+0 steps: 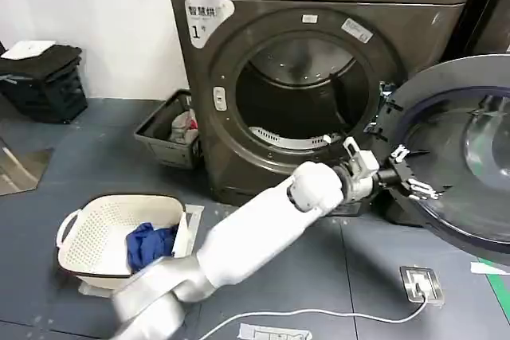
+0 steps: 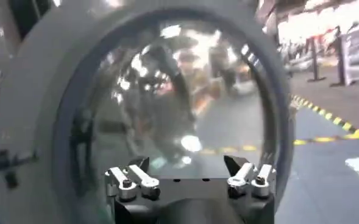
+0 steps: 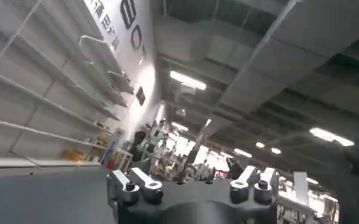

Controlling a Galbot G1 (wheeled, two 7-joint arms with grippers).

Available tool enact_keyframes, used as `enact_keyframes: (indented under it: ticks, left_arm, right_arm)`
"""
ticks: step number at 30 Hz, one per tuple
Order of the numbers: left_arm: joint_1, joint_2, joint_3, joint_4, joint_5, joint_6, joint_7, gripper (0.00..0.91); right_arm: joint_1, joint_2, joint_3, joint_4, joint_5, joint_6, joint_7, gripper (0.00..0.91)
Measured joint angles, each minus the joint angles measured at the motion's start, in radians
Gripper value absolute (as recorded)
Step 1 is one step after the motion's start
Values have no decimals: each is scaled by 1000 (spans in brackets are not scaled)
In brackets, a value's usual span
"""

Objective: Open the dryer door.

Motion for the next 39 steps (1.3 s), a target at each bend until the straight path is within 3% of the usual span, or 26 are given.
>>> enact_keyframes:
  ticks: [4,15,25,32,37,39]
  left_arm:
    - [39,29,-30,-114,-23,18,4,907]
    - [170,367,-138,-388,-108,78,-1,907]
    - [294,617,-300,-548,-248,153,-99,907]
    - [402,784,-440,-608,-351,289,-192,907]
    - [509,896,-568,-620,-434,435,-311,907]
    - [556,932,-618,-620,-442,451,-352,907]
  right_arm:
    - [0,0,4,-15,0,0,0,907]
    - [0,0,8,-45,3,-3,-3,907]
    - [5,0,2,-102,0,-7,-8,907]
    - [-4,0,4,-115,8,-9,-42,907]
    - [-10,0,-1,-134,31,-8,-52,907]
    - [-11,0,-5,-139,33,-5,-56,907]
